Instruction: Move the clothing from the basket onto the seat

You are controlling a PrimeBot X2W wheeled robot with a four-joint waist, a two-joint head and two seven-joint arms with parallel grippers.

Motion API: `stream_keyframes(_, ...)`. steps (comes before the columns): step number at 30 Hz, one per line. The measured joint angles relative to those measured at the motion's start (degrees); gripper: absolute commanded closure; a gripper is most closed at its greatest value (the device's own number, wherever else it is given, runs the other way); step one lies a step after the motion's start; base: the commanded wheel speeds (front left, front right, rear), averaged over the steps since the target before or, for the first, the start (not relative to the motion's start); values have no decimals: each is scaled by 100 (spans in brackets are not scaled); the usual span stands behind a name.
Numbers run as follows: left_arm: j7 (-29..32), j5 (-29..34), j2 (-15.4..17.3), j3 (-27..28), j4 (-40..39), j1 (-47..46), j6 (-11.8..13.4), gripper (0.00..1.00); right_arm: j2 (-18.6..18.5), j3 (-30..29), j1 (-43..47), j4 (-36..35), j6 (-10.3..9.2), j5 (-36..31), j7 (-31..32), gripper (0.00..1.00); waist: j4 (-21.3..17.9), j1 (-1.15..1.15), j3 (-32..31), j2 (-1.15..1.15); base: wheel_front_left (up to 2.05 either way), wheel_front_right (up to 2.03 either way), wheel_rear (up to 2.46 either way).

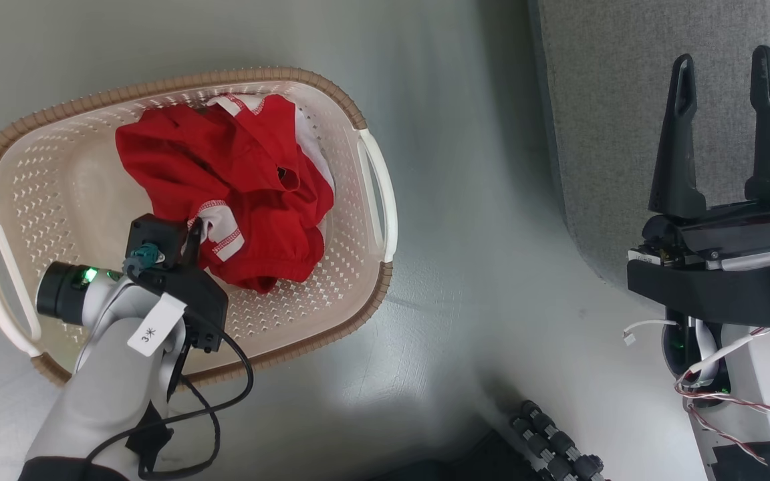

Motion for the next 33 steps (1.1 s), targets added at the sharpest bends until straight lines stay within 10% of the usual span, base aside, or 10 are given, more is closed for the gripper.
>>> stream_keyframes(33,-749,-243,-365,-37,-735,225,-457,100,-3,-9,-70,1407,321,-88,0,0,660,0,-1655,-1,0,0,0)
